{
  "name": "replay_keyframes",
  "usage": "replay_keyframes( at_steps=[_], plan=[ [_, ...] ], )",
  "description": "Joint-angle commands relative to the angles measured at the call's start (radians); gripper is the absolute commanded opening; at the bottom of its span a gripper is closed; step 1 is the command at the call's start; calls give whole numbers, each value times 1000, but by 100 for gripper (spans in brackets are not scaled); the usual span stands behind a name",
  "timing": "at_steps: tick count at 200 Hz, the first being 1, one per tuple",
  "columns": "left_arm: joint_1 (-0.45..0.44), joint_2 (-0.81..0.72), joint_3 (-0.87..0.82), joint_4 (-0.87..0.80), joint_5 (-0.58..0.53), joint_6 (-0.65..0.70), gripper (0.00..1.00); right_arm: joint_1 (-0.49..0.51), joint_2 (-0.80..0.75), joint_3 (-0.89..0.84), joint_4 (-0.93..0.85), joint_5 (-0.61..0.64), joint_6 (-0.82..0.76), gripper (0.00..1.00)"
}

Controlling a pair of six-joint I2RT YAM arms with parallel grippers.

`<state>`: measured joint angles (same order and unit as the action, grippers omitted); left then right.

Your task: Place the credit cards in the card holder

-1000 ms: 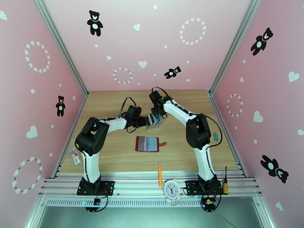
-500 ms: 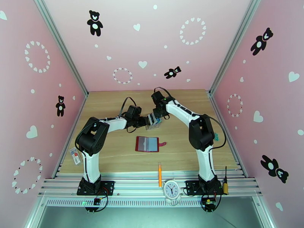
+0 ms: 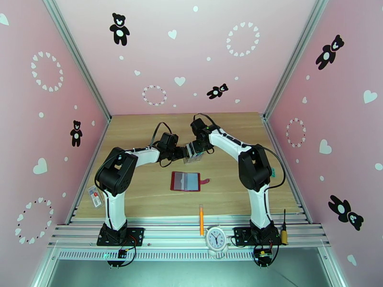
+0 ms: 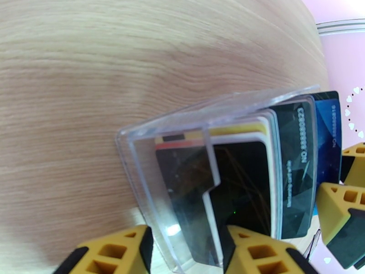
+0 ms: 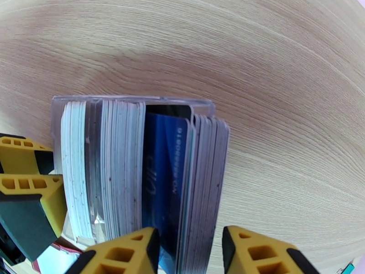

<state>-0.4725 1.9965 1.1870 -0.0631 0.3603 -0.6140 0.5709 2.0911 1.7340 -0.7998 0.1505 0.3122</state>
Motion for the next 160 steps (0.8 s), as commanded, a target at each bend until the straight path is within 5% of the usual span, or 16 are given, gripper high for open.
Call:
replay_keyframes(
  at_steps=[1, 126, 160],
  plan=[
    [7, 37, 4, -52, -3, 5, 47, 5, -52, 3, -44, 76, -10, 40],
    [7, 41, 6, -51, 1, 3, 45, 5, -62, 38, -58, 62, -18, 29],
    [7, 43, 8, -52, 3, 3, 46, 13, -68, 35, -60, 59, -22, 18]
  ],
)
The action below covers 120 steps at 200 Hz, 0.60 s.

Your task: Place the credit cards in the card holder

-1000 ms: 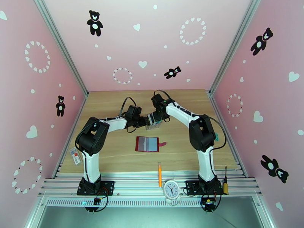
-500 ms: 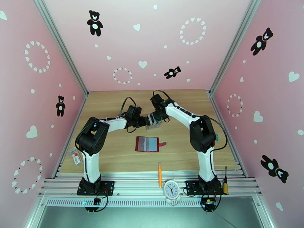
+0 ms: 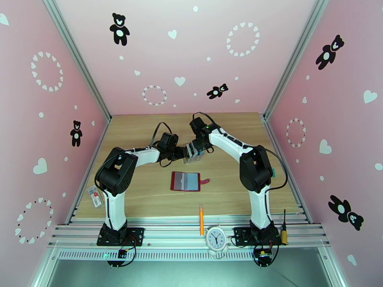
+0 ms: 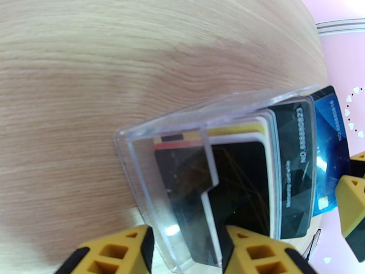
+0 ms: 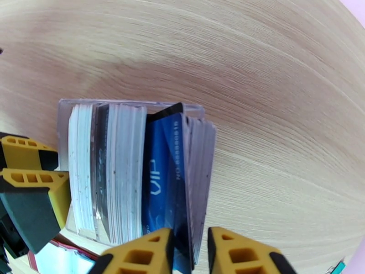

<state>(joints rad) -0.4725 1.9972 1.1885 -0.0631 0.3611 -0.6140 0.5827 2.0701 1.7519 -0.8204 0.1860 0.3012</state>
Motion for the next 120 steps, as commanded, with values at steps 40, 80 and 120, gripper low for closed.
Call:
replay_keyframes(
  at_steps=[40, 80, 120],
  plan=[
    [8, 42, 7, -52, 4, 3, 46, 12, -56, 20, -48, 41, -19, 13],
    [8, 43, 8, -52, 5, 3, 45, 16, -62, 24, -50, 32, -19, 18],
    [7, 42, 7, -53, 6, 3, 45, 15, -56, 40, -55, 42, -20, 32]
  ],
)
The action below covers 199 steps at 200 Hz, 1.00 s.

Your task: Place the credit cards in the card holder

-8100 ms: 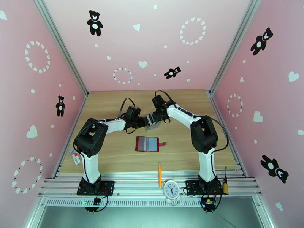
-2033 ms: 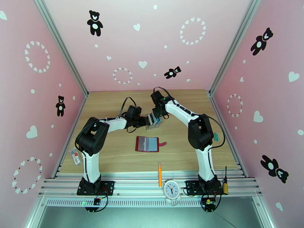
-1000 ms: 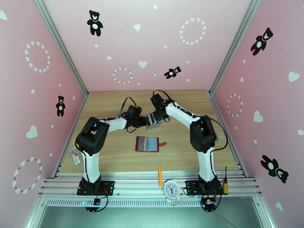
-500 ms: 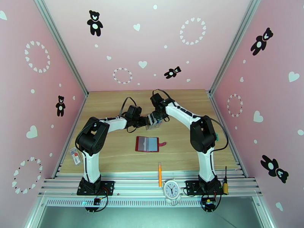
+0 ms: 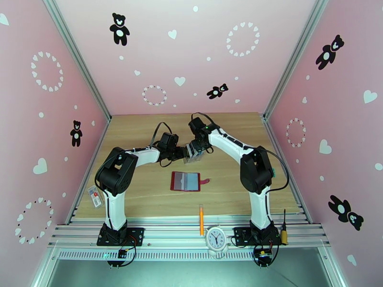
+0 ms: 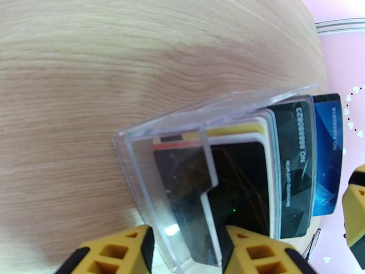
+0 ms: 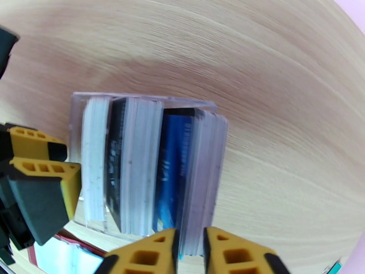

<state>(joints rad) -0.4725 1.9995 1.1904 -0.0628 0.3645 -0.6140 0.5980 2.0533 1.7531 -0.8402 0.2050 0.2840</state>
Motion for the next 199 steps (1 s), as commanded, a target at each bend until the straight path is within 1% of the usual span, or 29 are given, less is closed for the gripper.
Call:
replay_keyframes(
  at_steps=[1, 29, 52, 94, 138, 181, 199],
  plan=[
    [7, 40, 5, -54, 2, 3, 45, -1, -39, 39, -35, 23, -3, 32],
    [7, 42, 6, -53, 4, 4, 45, 0, -17, 67, -39, 7, -3, 33],
    [7, 42, 5, -53, 4, 5, 45, -2, 28, 109, -42, -12, -8, 36],
    [7, 45, 8, -53, 5, 5, 45, -16, 106, 181, -52, -22, -8, 37],
    [7, 47, 9, -54, 4, 7, 44, -29, 161, 212, -52, -43, -11, 40],
    [7, 50, 10, -55, 4, 7, 44, -39, 177, 217, -56, -29, -11, 41],
    [7, 51, 12, -56, 4, 7, 44, -40, 177, 217, -63, 5, -14, 41]
  ],
)
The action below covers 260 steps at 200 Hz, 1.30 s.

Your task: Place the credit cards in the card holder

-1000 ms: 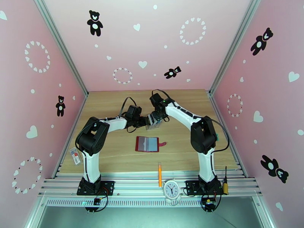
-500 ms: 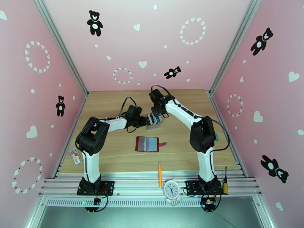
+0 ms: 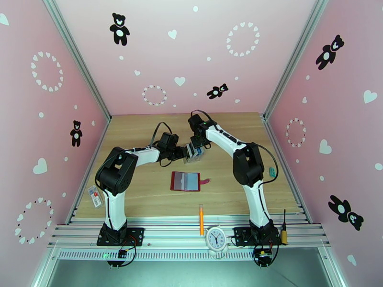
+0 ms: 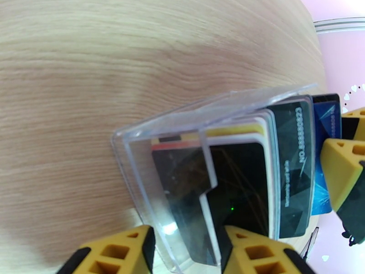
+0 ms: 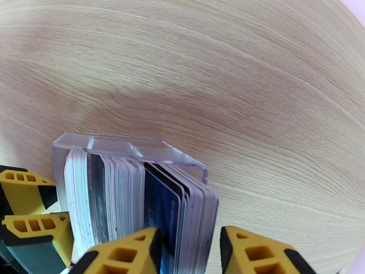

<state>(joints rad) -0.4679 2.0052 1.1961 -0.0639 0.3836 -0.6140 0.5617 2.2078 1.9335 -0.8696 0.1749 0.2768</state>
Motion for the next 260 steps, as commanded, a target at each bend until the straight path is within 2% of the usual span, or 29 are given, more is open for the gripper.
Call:
replay_keyframes(
  at_steps=[1, 65, 212, 260],
  plan=[
    [3, 46, 6, -54, -15, 7, 44, -4, 22, 38, -34, 37, -7, 41],
    [3, 49, 7, -53, -14, 4, 44, -5, -16, 37, -43, 91, -10, 40],
    [2, 55, 11, -54, -12, 2, 44, -5, -82, -3, -15, 84, 12, 28],
    [3, 55, 10, -54, -9, 3, 44, -5, -71, -6, 17, -32, 19, 36]
  ],
)
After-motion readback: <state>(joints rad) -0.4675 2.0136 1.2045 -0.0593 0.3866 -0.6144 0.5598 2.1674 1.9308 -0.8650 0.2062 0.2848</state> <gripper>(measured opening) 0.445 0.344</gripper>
